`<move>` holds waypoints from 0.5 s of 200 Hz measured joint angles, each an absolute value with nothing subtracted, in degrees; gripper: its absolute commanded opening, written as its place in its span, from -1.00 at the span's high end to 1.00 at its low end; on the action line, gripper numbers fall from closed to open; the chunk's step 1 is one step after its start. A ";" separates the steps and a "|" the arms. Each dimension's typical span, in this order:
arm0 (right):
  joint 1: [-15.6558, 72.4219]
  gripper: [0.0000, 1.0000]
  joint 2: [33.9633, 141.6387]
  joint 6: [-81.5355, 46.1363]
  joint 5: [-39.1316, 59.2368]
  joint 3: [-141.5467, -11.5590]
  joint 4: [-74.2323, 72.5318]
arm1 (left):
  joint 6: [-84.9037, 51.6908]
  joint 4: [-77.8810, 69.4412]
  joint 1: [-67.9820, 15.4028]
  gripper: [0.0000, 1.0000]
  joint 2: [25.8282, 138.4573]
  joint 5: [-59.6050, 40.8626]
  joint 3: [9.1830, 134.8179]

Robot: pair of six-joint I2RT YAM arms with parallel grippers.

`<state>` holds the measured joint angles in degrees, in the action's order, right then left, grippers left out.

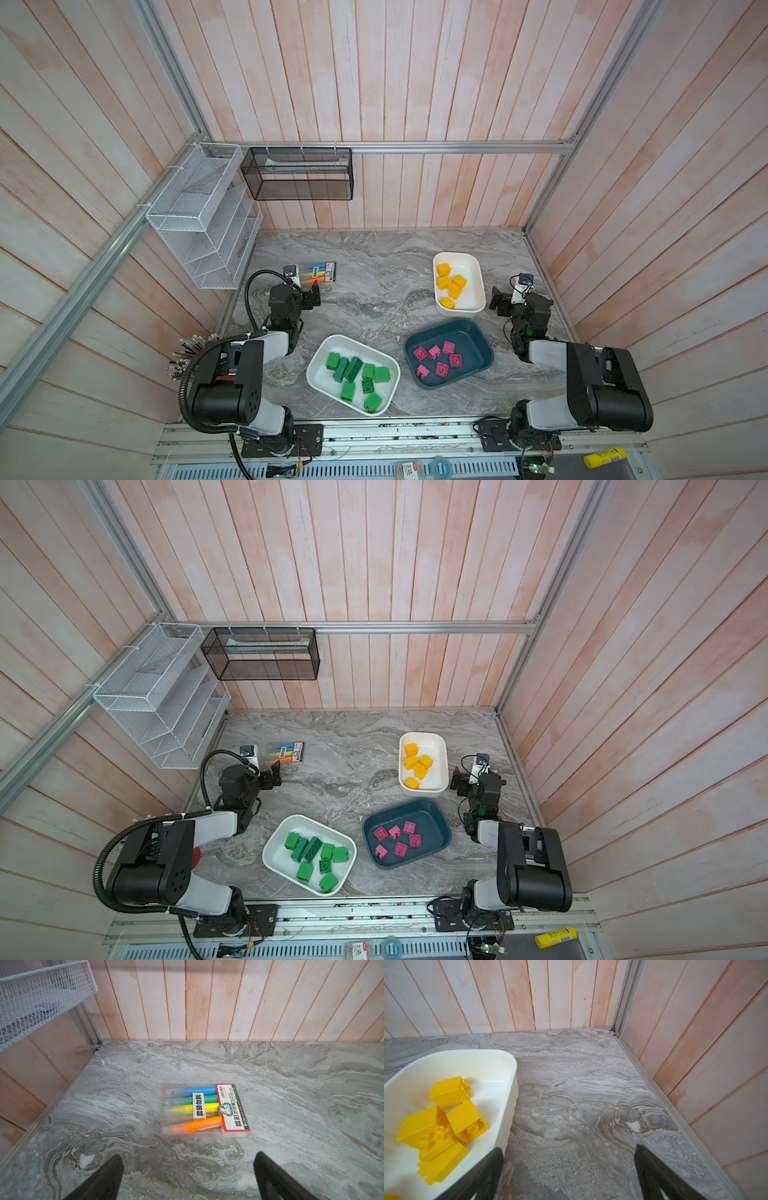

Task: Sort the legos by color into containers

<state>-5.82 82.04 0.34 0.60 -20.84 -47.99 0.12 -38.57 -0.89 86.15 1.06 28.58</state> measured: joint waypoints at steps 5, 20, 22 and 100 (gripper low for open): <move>-5.82 -0.96 82.02 0.32 0.73 -20.84 -48.01 | 0.25 -38.57 -0.89 -1.00 86.15 1.04 28.58; -5.82 -0.96 82.02 -0.01 1.15 -20.84 -48.01 | 0.45 -38.57 -0.89 -1.00 86.15 0.84 28.58; -5.82 -0.96 82.02 -0.05 1.19 -20.84 -48.01 | 0.45 -38.57 -0.89 -1.00 86.15 0.84 28.58; -5.82 -0.96 82.00 -1.34 4.80 -20.58 -51.16 | 1.39 -40.66 -0.75 -1.00 84.09 -1.76 26.35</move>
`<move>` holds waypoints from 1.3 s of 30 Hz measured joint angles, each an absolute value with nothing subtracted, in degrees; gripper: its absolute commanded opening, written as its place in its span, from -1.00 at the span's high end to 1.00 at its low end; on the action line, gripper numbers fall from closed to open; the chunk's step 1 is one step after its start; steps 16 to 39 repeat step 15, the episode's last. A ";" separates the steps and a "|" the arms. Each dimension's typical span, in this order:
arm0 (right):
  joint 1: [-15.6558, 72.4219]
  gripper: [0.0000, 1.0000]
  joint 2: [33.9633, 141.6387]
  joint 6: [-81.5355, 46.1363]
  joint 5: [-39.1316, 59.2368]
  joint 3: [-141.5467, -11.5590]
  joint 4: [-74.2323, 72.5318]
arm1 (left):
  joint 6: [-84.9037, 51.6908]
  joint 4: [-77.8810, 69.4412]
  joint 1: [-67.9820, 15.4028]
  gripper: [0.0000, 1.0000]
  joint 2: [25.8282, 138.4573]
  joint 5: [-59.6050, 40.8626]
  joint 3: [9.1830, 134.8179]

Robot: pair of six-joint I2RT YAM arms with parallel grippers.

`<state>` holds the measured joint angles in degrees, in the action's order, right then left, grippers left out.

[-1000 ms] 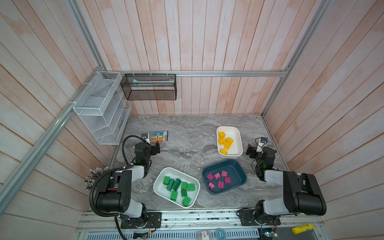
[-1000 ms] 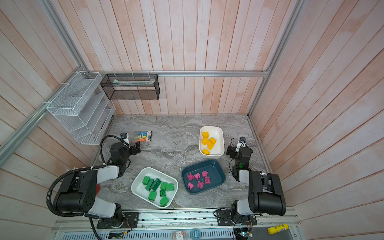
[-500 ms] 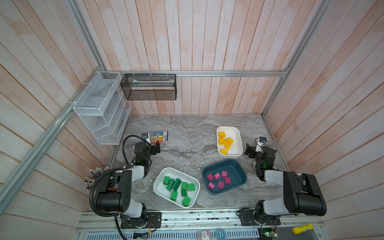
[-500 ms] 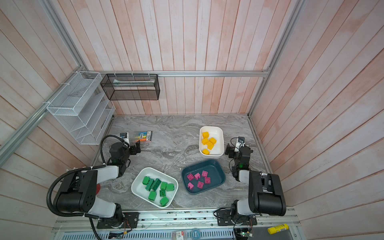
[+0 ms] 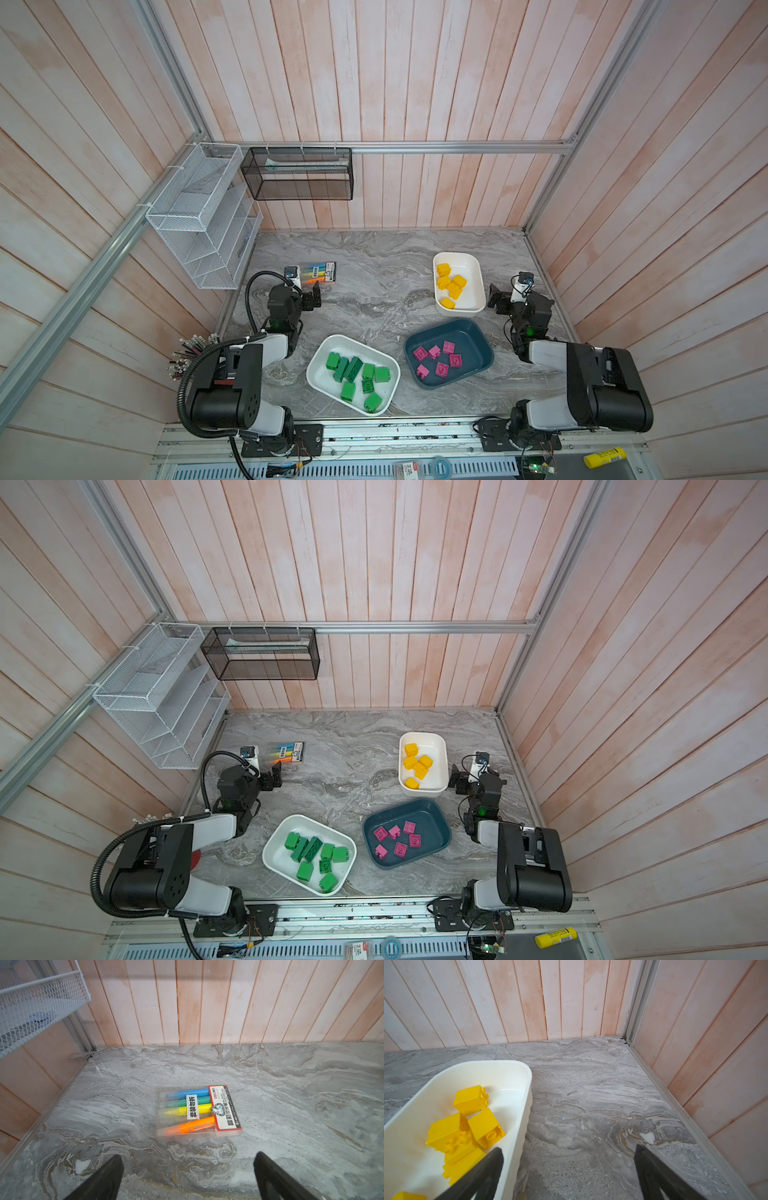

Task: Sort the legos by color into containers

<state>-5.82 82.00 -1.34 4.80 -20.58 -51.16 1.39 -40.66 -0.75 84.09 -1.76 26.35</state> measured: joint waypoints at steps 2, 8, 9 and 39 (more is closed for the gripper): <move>-5.82 -0.96 82.13 -1.56 5.54 -19.62 -53.80 | 1.58 -41.47 -0.73 -1.00 83.77 -2.66 25.61; -5.82 -0.96 83.20 -1.80 6.85 -16.78 -58.24 | 1.87 -44.40 -0.34 -0.99 83.81 -4.08 23.88; -5.82 -0.96 83.22 -1.96 6.85 -16.78 -58.65 | 1.93 -44.80 -0.30 -1.00 83.83 -4.21 23.73; -5.82 -0.96 84.51 -1.98 6.96 -16.78 -60.80 | 1.96 -46.65 -0.32 -0.99 84.60 -4.51 23.64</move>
